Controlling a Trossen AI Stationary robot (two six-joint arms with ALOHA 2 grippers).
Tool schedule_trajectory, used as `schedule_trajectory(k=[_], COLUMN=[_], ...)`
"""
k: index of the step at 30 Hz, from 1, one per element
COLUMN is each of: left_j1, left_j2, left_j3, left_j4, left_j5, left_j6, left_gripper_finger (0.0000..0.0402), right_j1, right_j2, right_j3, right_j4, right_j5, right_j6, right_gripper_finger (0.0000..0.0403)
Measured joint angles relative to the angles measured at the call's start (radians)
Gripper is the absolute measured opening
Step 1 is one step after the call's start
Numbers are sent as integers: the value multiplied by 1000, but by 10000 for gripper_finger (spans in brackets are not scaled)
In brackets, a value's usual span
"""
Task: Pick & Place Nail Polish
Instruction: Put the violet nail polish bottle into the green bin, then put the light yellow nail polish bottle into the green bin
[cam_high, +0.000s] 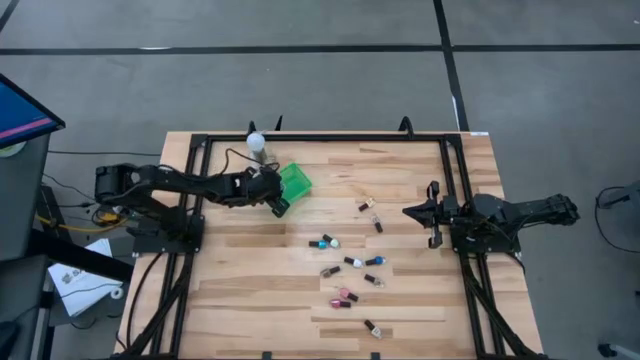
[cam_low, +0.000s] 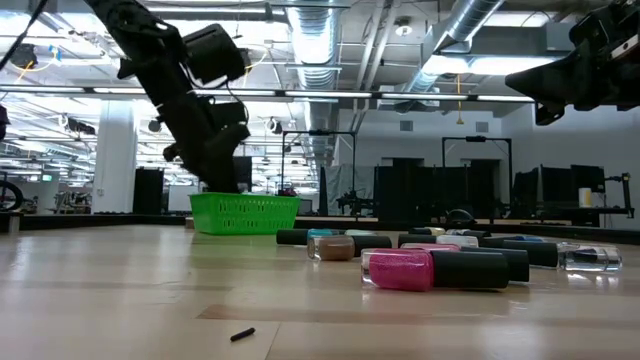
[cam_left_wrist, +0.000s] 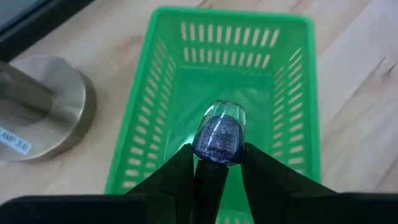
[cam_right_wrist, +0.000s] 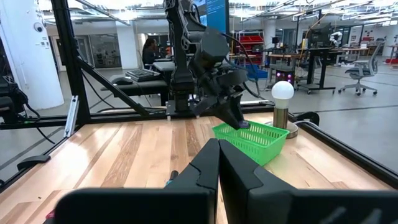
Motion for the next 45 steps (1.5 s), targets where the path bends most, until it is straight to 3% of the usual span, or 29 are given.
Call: schedule_trajectory(k=[20, 28, 30, 33, 36, 45], left_j1=[0, 0, 0, 0, -7, -39], left_j2=[61, 57, 51, 9, -72, -454], left_j3=[1, 1, 1, 8, 18, 24], left_j4=[38, 77, 77, 83, 86, 90], left_j5=[43, 93, 115, 162, 174, 170], left_j6=[2, 4, 4, 2, 1, 4], left_gripper_finger=[141, 203, 224, 250, 263, 251], right_j1=[2, 2, 3, 2, -9, -72], right_j2=[0, 0, 0, 0, 0, 0], right_j3=[0, 0, 0, 0, 0, 0], right_j4=[1, 2, 18, 90, 163, 522], right_j5=[0, 0, 0, 3, 30, 142], right_j6=[1, 6, 73, 234, 271, 386], right_gripper_finger=[1, 1, 1, 1, 1, 1])
